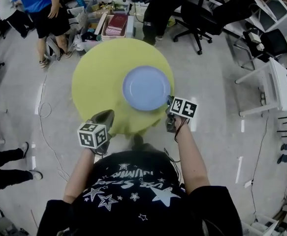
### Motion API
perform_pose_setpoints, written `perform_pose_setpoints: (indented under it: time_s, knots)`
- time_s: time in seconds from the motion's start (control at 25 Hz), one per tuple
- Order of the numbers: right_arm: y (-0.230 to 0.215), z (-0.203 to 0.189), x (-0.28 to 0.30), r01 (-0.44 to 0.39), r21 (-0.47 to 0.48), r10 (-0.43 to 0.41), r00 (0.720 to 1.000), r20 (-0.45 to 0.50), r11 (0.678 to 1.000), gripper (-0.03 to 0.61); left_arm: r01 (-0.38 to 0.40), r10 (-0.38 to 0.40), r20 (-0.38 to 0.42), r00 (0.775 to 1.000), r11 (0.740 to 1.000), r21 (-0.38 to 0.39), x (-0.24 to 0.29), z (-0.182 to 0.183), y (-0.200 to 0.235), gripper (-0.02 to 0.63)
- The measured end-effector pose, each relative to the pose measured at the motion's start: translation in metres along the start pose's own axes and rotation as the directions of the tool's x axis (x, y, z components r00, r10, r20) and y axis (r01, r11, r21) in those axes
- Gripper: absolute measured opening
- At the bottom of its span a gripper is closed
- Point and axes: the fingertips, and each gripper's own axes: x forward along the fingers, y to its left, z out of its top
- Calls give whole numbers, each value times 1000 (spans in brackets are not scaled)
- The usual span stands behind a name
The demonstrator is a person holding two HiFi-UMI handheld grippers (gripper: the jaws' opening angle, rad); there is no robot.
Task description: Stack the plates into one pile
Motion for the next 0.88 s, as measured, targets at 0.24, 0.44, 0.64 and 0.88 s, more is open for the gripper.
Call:
perform_pose_setpoints:
  time_s: [0.24,0.44,0.64,0.88]
  knots:
    - [26,1,-34,25,-3,-24,993,117,1000,69,29,-30,23,999,999,31,-34,3,10,20]
    - [56,-16,-60,32,-9,-30,985,169,999,69,55,-56,36,998,997,49,-67,-4,17,20]
    - [90,-33,-86,36,-28,-29,971,238,999,69,89,-91,36,995,994,67,-95,-12,22,20]
    - [126,-61,-116,46,-45,-29,949,315,998,60,139,-143,31,989,985,97,-123,-27,28,20]
